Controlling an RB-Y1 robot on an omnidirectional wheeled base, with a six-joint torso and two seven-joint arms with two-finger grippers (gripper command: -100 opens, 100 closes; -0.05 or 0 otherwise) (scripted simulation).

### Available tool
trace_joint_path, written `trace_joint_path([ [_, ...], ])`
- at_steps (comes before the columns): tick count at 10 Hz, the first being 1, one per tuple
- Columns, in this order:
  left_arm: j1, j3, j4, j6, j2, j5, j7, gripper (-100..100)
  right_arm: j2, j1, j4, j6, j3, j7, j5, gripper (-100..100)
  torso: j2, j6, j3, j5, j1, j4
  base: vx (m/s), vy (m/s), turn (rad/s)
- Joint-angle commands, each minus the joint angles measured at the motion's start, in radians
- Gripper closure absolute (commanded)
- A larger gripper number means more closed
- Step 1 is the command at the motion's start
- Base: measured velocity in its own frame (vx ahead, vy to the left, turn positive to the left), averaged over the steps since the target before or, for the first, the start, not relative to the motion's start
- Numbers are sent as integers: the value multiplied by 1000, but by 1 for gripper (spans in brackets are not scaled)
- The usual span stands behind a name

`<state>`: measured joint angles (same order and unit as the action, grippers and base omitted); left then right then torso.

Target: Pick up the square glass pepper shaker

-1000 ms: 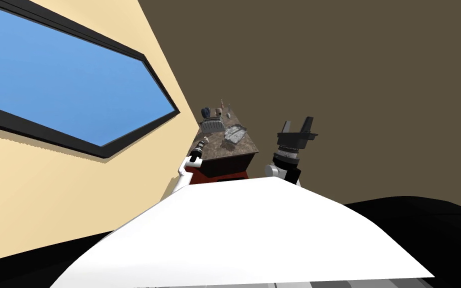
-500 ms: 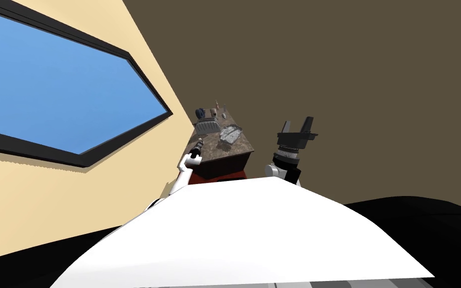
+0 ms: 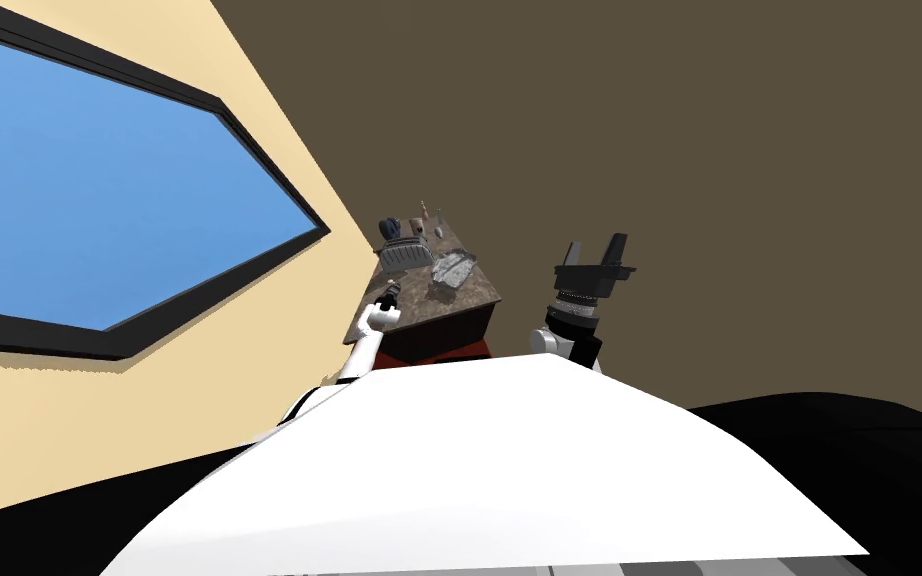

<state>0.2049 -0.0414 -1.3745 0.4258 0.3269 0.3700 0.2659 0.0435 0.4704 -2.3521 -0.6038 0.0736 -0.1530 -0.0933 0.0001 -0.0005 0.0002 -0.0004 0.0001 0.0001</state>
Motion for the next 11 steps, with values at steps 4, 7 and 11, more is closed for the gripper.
trace_joint_path([
  [4, 49, -47, 82, 110, 19, 48, 21, -100, 0, 0, 0, 0, 0, 0, 0, 0, 0, 0, 0, 0, 1, 0, 7, 10, -159],
  [7, 83, -82, 134, 177, 36, 75, 34, -100, 0, 0, 0, 0, 0, 0, 0, 0, 0, 0, 0, 0, 1, 0, 5, 14, -142],
  [11, 114, -118, 178, 240, 52, 100, 47, -100, 0, 0, 0, 0, 0, 0, 0, 0, 0, 0, 0, 0, 1, 0, 5, 15, -133],
])
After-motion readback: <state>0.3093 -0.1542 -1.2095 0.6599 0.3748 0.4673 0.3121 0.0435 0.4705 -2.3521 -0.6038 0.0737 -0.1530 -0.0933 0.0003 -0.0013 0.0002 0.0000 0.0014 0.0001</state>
